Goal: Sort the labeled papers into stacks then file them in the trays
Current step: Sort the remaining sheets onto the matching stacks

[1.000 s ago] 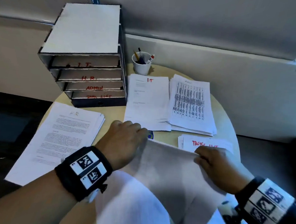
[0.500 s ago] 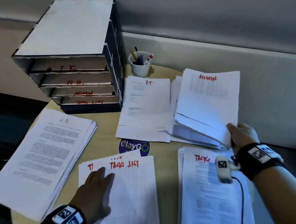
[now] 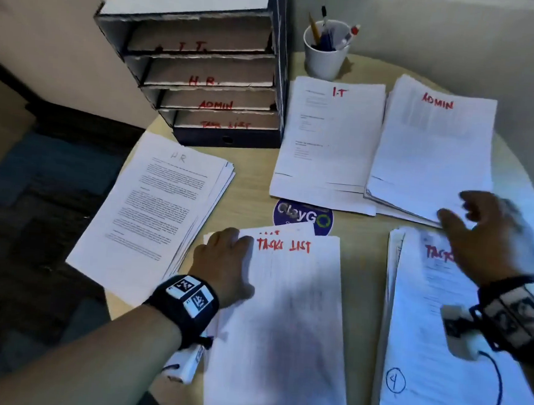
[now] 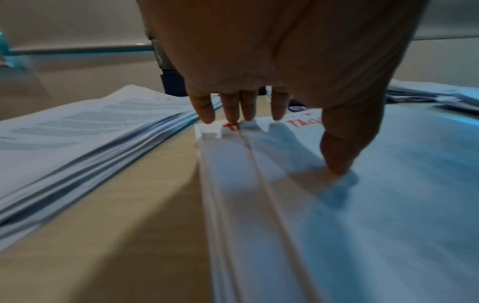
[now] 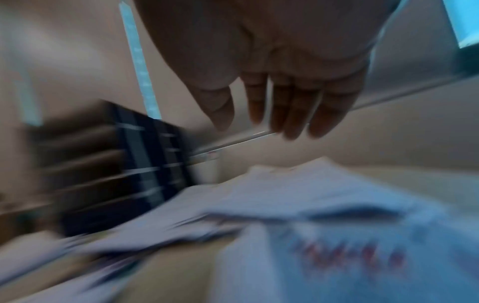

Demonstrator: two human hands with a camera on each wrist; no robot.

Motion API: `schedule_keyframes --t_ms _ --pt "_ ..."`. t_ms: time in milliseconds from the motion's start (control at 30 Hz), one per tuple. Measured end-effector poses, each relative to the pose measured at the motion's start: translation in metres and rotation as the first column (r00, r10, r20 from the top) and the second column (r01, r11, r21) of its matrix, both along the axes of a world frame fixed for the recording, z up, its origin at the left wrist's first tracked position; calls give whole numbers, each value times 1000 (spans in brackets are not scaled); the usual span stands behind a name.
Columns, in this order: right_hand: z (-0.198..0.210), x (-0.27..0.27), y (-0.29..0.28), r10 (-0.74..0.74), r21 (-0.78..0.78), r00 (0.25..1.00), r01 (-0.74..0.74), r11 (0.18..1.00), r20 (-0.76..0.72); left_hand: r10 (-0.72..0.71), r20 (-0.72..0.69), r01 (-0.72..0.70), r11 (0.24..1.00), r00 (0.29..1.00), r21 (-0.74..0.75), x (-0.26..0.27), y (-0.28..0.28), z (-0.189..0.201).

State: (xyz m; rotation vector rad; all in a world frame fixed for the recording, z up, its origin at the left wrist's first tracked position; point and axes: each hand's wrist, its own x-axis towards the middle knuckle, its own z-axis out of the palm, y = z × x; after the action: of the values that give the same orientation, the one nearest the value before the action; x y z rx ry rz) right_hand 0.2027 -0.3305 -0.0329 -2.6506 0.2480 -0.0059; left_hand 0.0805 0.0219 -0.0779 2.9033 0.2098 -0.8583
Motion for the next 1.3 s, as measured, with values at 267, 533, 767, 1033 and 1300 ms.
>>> schedule_keyframes --t_ms 267,533,767,1033,1300 --pt "-65 -175 102 166 186 840 -80 979 -516 81 -34 -84 993 996 -85 18 4 -3" --pt "-65 -178 104 -39 237 930 134 962 -366 256 226 -77 804 940 -590 -26 16 -4" --pt "-68 -158 108 -56 312 924 185 932 -378 483 57 -226 506 874 -832 -40 20 -1" --pt "-72 -164 122 9 160 913 62 985 -407 691 -261 -524 198 674 -829 -40 21 -16" --pt "-68 -166 123 34 137 911 25 990 -412 748 -372 -516 -46 549 -855 -36 18 -9"
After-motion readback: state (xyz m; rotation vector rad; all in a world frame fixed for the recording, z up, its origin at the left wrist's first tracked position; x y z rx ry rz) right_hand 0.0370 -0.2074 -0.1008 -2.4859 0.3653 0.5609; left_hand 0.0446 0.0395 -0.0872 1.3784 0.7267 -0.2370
